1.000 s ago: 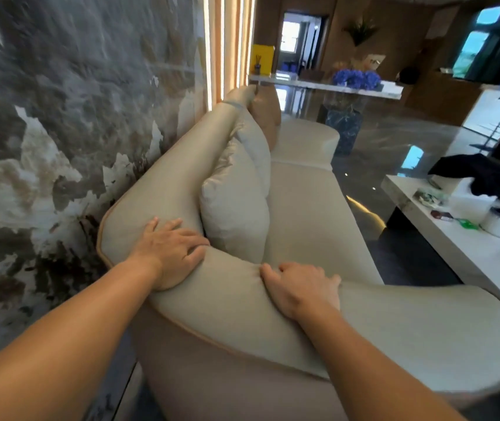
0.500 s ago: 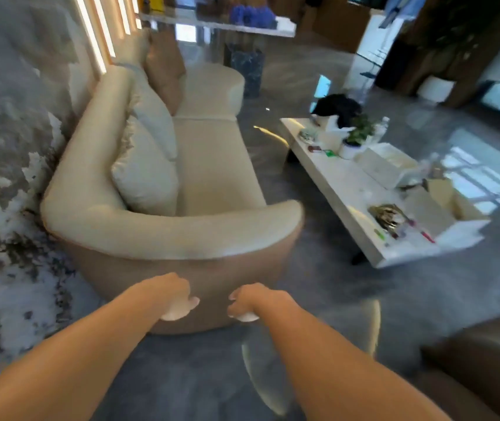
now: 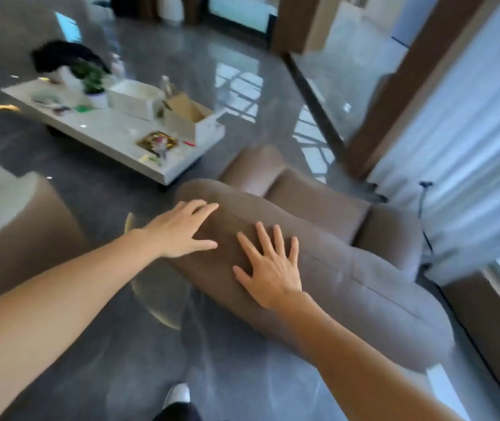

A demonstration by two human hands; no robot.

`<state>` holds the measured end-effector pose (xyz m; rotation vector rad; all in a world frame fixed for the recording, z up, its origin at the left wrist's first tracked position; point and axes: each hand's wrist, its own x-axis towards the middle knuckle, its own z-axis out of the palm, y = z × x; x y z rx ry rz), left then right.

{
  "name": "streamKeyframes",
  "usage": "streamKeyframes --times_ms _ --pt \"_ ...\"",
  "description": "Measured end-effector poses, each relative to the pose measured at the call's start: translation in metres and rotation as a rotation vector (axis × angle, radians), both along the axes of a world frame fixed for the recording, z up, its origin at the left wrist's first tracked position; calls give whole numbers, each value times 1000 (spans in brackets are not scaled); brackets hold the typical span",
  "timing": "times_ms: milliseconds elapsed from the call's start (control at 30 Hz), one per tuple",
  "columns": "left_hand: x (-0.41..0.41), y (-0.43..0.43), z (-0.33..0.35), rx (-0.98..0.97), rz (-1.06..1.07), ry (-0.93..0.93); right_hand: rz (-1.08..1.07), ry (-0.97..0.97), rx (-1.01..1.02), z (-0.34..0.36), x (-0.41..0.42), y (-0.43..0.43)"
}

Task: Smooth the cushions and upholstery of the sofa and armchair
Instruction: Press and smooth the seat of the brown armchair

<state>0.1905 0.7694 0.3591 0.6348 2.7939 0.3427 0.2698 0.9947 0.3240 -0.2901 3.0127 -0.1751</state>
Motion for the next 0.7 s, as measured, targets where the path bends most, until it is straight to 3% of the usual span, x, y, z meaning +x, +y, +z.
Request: streamKeyframes --times_ms 100,233,367,700 --pt "-6 74 -8 -102 -239 41 -213 3 -18 3 17 55" --pt "-18 117 -22 -208 -386 74 -399 57 -32 3 31 100" --pt "-19 123 -38 -212 -419 166 -403 110 -36 -2 37 109" --pt "23 175 -39 -152 -322 176 -314 191 -73 -3 59 174"
